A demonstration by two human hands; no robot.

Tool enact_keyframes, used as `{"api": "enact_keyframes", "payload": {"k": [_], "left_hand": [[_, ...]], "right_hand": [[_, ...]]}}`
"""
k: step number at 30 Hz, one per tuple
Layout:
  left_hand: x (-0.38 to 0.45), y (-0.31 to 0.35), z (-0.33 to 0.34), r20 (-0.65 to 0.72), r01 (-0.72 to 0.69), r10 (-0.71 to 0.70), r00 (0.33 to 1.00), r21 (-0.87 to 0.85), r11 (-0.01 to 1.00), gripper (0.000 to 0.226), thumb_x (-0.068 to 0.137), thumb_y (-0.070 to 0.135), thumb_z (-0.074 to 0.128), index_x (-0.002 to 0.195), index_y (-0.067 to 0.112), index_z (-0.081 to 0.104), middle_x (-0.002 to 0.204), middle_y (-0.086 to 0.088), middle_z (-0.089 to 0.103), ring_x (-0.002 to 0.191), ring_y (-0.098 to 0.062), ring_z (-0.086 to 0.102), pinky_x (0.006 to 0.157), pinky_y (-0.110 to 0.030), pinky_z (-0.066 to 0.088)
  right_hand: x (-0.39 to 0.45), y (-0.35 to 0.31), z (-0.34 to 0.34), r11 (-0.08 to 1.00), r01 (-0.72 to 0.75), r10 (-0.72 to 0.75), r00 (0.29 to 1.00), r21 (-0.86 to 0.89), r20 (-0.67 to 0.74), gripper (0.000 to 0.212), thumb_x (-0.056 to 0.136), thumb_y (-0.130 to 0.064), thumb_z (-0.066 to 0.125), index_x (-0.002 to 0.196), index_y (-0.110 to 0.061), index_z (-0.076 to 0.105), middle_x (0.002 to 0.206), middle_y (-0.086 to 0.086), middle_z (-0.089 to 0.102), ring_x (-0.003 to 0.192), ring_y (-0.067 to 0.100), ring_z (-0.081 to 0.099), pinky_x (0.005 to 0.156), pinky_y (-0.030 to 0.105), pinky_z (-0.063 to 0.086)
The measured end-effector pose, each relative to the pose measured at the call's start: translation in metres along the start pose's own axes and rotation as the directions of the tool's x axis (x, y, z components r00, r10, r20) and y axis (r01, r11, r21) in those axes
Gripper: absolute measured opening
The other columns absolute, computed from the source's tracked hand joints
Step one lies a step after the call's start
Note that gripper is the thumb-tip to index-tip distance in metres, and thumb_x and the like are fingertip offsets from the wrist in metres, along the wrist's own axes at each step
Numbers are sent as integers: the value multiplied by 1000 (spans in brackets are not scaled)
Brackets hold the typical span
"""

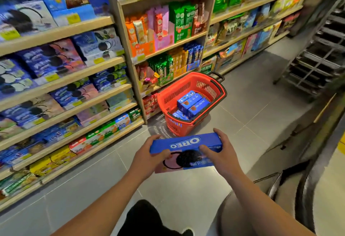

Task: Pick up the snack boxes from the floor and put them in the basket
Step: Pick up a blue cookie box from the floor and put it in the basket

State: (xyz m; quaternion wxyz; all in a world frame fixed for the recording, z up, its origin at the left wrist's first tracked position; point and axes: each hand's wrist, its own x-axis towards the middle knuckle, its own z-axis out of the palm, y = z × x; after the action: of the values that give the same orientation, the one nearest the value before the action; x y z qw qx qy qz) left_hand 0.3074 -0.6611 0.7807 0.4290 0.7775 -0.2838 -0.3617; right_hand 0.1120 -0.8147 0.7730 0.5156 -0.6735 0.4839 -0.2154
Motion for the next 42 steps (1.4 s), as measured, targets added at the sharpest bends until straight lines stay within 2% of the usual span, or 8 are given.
{"api": "enact_keyframes", "payload": {"k": [5,10,18,21,29,33,37,42], "left_hand": [[89,20,7,-61,77,-79,995,-35,996,73,73,46,77,135,34,42,115,7,61,92,-8,66,75,-18,50],[205,30,1,-106,89,-95,990,-63,994,77,71,48,77,138,34,41,108,9,66,92,-7,66,89,-39,53],[379,74,7,92,64,-68,993,51,997,44,83,14,72,120,24,50,90,21,62,71,19,58,66,-5,46],[430,82,14,135,84,-95,986,88,993,34,81,10,74,106,22,56,89,14,64,68,16,59,65,-10,48],[572,75,44,215,23,-115,970,391,920,44,65,55,74,103,41,60,96,8,70,90,-16,67,80,-41,54],[640,57,72,240,-3,-117,964,447,895,34,76,27,78,96,45,58,81,35,65,74,17,58,71,-13,46],[700,8,95,277,-4,-158,948,505,863,63,73,46,75,129,28,54,110,16,67,99,-1,63,90,-26,50],[775,-80,135,342,23,-262,902,569,822,58,71,47,75,123,30,55,105,12,68,95,-6,64,87,-20,48]], "right_hand": [[86,-6,16,999,-42,43,998,22,-38,68,74,-35,81,131,-36,45,110,-13,63,96,8,64,80,21,47],[181,-21,45,992,-77,88,990,98,-113,60,77,-27,80,119,-44,40,102,-27,61,88,-13,61,73,11,46],[311,-26,67,939,-246,307,914,239,-266,58,78,-25,78,121,-37,41,105,-24,59,89,-16,58,73,7,46],[347,-19,73,910,-306,382,882,281,-276,59,78,-27,79,120,-38,40,102,-28,56,90,-10,59,81,14,46],[464,36,100,846,-388,502,810,366,-304,41,65,-38,76,101,-41,57,106,0,64,97,14,64,85,34,54],[518,75,122,775,-467,605,744,426,-285,51,66,-34,78,112,-25,58,112,10,64,97,16,65,83,23,53],[564,113,145,780,-516,621,707,354,-339,60,68,-28,82,121,-25,55,112,-3,57,102,14,58,89,23,45],[609,191,192,738,-588,675,642,332,-363,60,65,-38,75,119,-19,58,111,-1,61,103,15,61,87,22,47]]}}
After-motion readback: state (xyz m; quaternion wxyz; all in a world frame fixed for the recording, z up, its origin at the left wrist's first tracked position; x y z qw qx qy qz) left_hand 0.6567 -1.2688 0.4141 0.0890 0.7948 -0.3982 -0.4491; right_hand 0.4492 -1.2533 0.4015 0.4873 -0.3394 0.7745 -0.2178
